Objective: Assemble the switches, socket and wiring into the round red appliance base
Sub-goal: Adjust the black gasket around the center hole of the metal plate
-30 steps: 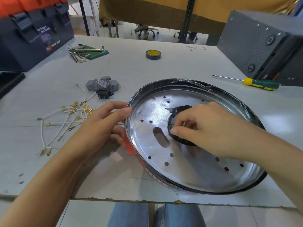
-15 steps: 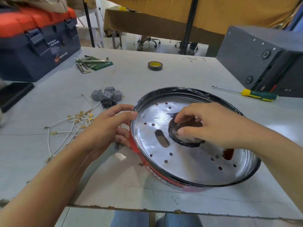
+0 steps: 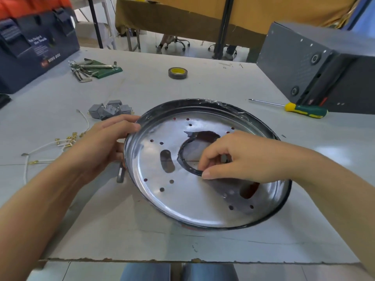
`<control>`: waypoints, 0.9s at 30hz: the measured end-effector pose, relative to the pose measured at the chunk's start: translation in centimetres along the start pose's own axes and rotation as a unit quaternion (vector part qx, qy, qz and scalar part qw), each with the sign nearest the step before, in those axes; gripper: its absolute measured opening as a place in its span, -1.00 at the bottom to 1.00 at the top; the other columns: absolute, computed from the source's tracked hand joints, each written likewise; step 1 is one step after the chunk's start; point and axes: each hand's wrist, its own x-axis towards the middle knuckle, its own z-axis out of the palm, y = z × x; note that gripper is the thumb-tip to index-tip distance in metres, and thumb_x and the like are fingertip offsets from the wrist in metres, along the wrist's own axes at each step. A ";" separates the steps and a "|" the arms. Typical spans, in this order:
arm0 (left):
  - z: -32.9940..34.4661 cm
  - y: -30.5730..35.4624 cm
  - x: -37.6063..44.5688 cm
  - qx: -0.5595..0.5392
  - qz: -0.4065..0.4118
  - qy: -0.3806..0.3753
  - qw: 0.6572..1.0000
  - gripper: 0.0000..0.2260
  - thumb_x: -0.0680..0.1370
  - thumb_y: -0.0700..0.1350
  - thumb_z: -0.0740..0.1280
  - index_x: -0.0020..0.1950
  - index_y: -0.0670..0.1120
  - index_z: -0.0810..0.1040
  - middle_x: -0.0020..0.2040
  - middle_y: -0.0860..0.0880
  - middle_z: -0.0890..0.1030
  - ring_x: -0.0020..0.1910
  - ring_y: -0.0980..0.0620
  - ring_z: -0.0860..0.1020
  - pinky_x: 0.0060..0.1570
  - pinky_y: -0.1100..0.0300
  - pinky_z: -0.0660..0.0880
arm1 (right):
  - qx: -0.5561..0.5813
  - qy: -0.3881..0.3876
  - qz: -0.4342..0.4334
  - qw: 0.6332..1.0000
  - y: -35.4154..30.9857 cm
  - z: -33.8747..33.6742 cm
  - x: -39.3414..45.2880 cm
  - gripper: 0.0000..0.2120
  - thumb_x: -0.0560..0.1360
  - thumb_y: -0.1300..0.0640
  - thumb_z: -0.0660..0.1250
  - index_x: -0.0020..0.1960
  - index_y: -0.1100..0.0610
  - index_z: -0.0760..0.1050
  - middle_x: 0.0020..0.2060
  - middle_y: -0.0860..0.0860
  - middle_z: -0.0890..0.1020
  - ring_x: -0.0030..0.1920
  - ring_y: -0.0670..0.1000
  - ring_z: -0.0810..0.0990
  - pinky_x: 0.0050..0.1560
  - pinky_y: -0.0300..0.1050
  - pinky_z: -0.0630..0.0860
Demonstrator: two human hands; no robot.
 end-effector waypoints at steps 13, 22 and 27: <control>-0.9 -1.4 1.2 0.020 0.028 -0.019 0.999 -0.74 0.46 -0.09 0.22 0.06 0.02 0.64 -0.04 -0.18 0.67 -0.16 -0.12 0.62 -0.32 0.22 0.58 | 0.009 -0.020 -0.020 1.000 1.4 -0.4 0.4 -0.86 0.47 -0.06 0.35 -0.26 -0.12 0.58 -0.26 -0.12 0.63 -0.12 -0.13 0.54 0.01 -0.04 0.49; -1.5 -2.6 2.2 0.045 0.015 0.014 0.999 -0.64 0.49 -0.04 0.18 0.26 0.00 0.51 0.20 -0.12 0.58 0.07 -0.06 0.59 -0.01 0.09 0.57 | 0.037 -0.008 -0.038 0.999 1.4 0.1 0.2 -0.86 0.49 0.01 0.35 -0.23 -0.03 0.59 -0.26 -0.07 0.63 -0.16 -0.12 0.53 -0.03 -0.14 0.44; -2.4 -3.2 2.6 0.071 0.007 0.004 0.997 -0.65 0.51 0.03 0.20 0.28 0.05 0.50 0.23 -0.08 0.58 0.20 -0.15 0.54 0.19 -0.16 0.44 | 0.039 -0.003 -0.045 0.998 1.5 0.5 0.1 -0.84 0.50 0.01 0.34 -0.19 0.03 0.62 -0.26 -0.04 0.63 -0.16 -0.07 0.54 -0.02 -0.10 0.42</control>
